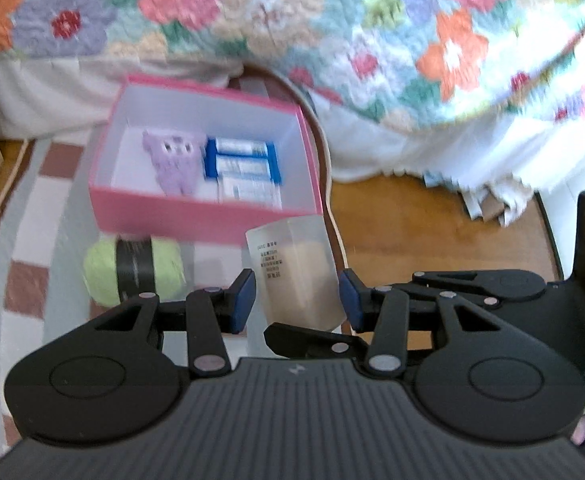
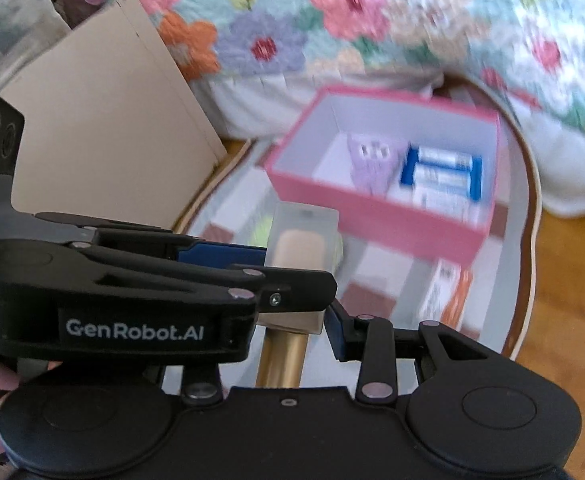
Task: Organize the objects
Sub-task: 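Lift the foundation bottle into the pink box and open the right tool, then withdraw the right tool and move it toward the green yarn ball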
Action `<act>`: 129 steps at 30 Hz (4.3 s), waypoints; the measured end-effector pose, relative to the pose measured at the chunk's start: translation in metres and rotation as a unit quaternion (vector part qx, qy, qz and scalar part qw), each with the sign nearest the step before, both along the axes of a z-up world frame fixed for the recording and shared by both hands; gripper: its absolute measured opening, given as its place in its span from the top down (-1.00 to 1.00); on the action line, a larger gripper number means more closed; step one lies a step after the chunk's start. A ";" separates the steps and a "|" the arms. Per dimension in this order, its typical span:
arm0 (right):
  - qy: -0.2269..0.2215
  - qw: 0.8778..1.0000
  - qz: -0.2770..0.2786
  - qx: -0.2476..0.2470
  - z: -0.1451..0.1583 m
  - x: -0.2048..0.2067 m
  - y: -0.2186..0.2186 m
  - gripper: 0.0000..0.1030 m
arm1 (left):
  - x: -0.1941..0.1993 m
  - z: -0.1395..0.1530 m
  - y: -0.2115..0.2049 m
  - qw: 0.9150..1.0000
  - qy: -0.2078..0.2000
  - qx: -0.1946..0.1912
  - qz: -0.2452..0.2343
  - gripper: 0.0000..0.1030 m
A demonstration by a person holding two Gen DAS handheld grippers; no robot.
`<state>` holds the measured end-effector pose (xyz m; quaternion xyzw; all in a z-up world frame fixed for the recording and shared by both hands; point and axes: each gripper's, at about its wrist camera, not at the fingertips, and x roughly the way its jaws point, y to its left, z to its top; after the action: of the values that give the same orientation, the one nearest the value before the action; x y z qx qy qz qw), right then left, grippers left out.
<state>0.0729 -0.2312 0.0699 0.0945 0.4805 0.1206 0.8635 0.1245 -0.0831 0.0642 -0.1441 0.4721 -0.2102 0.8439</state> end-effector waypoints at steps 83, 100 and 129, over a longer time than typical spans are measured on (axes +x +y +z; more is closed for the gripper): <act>-0.068 0.996 0.030 -0.059 0.018 0.086 -0.017 -0.25 | 0.068 0.008 0.042 0.991 -0.009 0.135 0.009 -0.32; -0.073 0.993 0.075 -0.055 0.046 0.002 0.017 -0.58 | -0.020 0.001 0.090 0.995 0.002 0.095 0.006 -0.46; -0.097 0.991 0.072 -0.063 -0.095 0.029 0.065 -0.64 | 0.025 -0.169 0.121 0.994 0.008 0.036 0.103 -0.47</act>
<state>0.1015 -0.1664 -0.0249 -0.0070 0.4070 0.1608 0.8992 0.1495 0.0378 -0.1045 -0.1634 0.4691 -0.1033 0.8617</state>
